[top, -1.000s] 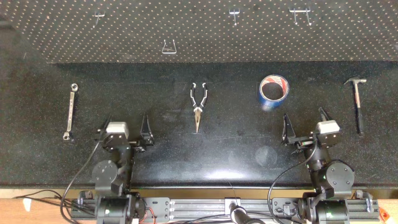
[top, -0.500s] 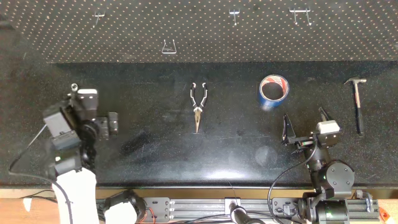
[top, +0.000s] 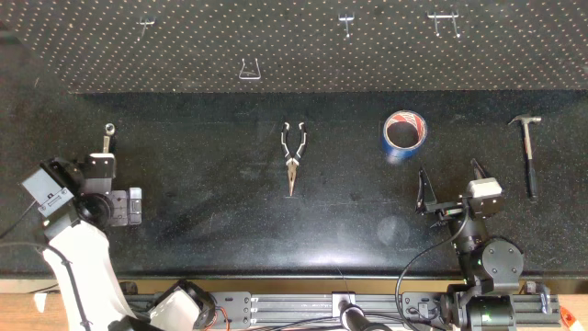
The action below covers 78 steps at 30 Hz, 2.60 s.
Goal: Place Tools Onto Pegboard
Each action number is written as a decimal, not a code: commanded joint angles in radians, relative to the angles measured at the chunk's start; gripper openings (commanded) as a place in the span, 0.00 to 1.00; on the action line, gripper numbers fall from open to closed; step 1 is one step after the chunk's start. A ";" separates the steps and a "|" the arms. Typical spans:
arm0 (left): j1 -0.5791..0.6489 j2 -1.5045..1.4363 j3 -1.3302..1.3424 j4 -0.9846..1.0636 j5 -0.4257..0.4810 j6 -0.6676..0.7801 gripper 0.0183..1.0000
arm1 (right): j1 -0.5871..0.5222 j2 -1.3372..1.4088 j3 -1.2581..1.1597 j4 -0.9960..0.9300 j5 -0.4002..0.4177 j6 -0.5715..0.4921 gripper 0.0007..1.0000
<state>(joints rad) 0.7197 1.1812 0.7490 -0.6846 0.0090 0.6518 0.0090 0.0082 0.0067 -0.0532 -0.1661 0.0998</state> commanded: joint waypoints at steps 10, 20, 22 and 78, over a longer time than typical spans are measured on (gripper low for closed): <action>0.143 0.429 0.356 -0.034 0.285 0.013 0.99 | 0.007 -0.007 -0.002 -0.006 0.002 -0.011 0.96; 0.088 0.611 0.444 0.018 0.272 0.151 1.00 | 0.007 -0.007 -0.002 -0.006 0.002 -0.011 0.96; 0.078 0.643 0.479 0.018 0.272 0.151 0.95 | 0.007 -0.007 -0.002 -0.006 0.002 -0.011 0.96; 0.012 0.797 0.497 0.064 0.242 0.085 0.01 | 0.007 -0.007 -0.002 -0.006 0.002 -0.011 0.96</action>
<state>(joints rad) 0.7303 1.9358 1.2484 -0.6117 0.2375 0.7586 0.0086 0.0082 0.0067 -0.0532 -0.1661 0.0998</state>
